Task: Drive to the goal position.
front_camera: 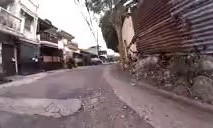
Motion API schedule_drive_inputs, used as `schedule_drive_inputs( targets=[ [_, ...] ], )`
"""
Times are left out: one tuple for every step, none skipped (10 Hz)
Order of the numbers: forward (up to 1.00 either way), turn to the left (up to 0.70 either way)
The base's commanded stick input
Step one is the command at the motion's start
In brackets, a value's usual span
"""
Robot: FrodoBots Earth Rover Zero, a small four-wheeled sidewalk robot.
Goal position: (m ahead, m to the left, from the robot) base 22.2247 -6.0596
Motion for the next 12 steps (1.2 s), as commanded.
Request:
schedule_drive_inputs(
  targets=[
    [1.00,0.00],
    [1.00,0.00],
    [1.00,0.00],
    [1.00,0.00],
    [1.00,0.00],
    [1.00,0.00],
    [1.00,0.00],
    [1.00,0.00],
    [1.00,0.00],
    [1.00,0.00],
    [1.00,0.40],
    [1.00,0.40]
  ],
)
